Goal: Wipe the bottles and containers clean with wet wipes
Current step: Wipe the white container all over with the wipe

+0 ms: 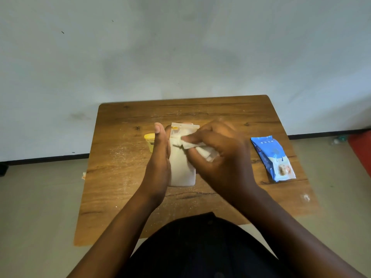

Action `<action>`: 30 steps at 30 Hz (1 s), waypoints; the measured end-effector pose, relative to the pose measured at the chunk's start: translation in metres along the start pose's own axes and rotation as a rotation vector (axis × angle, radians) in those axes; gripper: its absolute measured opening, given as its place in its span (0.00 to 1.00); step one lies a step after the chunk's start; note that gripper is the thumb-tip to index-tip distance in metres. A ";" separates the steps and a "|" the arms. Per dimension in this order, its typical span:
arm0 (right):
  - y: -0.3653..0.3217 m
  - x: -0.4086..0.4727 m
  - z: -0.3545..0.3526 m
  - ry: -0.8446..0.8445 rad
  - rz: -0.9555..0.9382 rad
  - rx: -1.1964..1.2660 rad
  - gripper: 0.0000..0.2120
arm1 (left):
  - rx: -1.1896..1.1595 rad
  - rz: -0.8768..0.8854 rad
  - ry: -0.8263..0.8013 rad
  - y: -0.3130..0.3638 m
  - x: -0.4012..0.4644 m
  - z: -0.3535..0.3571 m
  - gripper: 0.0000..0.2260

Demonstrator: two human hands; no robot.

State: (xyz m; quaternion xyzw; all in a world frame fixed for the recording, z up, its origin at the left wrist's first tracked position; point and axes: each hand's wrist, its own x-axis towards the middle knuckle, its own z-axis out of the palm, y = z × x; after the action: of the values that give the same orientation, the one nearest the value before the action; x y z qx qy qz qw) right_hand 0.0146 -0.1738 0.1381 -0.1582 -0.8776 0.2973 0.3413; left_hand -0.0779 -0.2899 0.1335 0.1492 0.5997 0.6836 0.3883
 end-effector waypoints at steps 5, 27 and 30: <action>-0.002 0.006 -0.001 0.097 0.005 -0.061 0.07 | 0.046 0.047 0.001 -0.001 0.000 0.001 0.36; -0.008 -0.001 0.000 0.041 0.001 -0.030 0.06 | 0.032 0.065 0.087 -0.002 -0.003 0.004 0.33; -0.004 0.013 -0.005 0.122 0.053 -0.061 0.07 | 0.043 0.061 0.074 -0.004 -0.003 0.004 0.31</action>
State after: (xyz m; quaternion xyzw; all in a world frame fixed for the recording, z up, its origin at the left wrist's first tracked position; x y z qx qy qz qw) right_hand 0.0085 -0.1686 0.1497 -0.2094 -0.8592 0.2691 0.3814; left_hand -0.0723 -0.2894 0.1316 0.1505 0.6233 0.6871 0.3416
